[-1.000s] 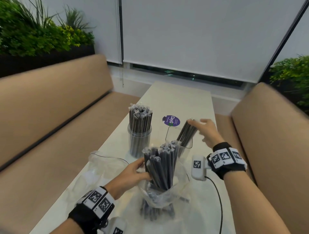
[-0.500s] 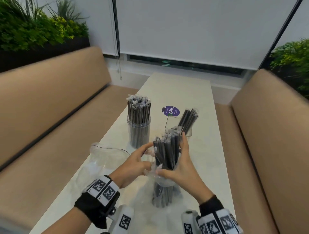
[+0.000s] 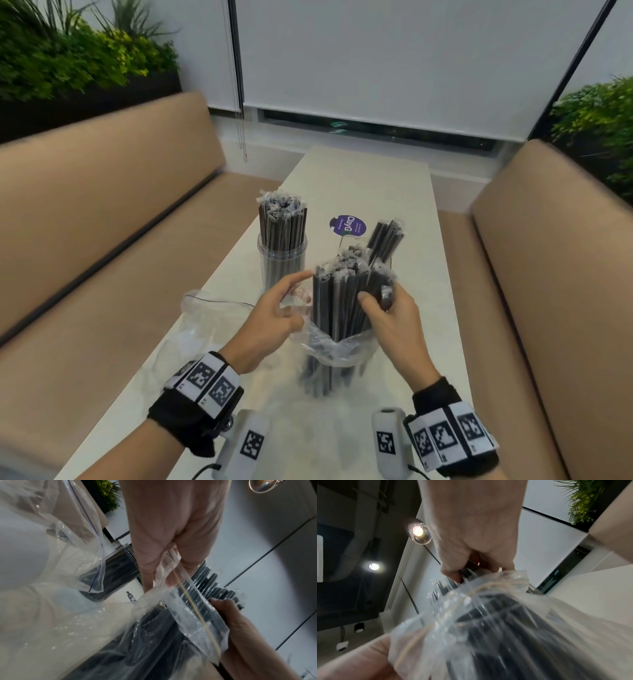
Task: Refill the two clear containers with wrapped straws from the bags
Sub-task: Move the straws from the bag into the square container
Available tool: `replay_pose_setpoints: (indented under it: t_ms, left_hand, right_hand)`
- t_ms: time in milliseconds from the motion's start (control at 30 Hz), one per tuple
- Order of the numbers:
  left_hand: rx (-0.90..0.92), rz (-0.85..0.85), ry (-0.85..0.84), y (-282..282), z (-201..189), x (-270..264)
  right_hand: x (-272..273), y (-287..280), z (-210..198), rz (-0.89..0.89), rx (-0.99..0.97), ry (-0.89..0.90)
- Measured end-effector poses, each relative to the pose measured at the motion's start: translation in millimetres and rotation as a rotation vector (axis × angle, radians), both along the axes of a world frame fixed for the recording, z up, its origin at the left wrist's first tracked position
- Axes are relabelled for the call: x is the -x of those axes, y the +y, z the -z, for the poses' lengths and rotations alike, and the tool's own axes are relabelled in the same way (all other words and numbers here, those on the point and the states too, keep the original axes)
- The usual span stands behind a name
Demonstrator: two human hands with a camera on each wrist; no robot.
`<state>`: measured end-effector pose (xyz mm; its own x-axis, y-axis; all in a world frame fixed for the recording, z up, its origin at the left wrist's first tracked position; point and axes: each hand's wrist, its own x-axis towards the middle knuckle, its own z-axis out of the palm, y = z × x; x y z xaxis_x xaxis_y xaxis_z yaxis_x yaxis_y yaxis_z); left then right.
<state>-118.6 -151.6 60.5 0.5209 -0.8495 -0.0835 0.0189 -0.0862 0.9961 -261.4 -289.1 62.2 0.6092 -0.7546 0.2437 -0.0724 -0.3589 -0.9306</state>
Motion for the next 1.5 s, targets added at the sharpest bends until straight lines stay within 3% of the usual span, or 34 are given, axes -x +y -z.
replay_pose_setpoints:
  t_ms: [333, 467, 633, 767, 967, 1167, 1233, 1367, 1500]
  left_hand:
    - [-0.047, -0.027, -0.003, 1.5, 11.9, -1.9]
    - [-0.078, -0.019, -0.013, 2.2, 10.5, -4.6]
    - [-0.082, -0.031, -0.024, 3.3, 13.3, -7.5]
    - [-0.095, -0.055, -0.019, 4.8, 16.7, -7.8]
    - [-0.103, -0.072, -0.005, 10.9, 19.2, -7.6]
    - [-0.116, -0.075, 0.000, 13.4, 21.5, -8.6]
    - [-0.117, -0.075, 0.003, 12.7, 21.5, -8.3]
    - [-0.110, -0.057, 0.003, 10.5, 20.9, -7.1]
    - [-0.107, -0.047, 0.000, 8.9, 20.9, -7.1]
  right_hand:
    - [2.5, -27.7, -49.5, 0.074, -0.037, -0.167]
    - [3.4, -37.8, -98.0, 0.054, -0.042, -0.195]
    - [10.2, -62.7, -187.8, 0.024, -0.121, -0.488]
    - [-11.6, -84.8, -202.9, 0.063, -0.097, -0.657]
    - [-76.0, -94.4, -102.3, 0.181, 0.008, -0.291]
    - [-105.4, -107.2, -27.5, 0.139, -0.148, 0.176]
    - [-108.3, -111.5, -20.1, 0.080, -0.172, 0.304]
    - [-102.2, -107.6, -39.3, 0.017, -0.106, 0.364]
    - [-78.6, -96.9, -93.3, 0.047, 0.275, 0.377]
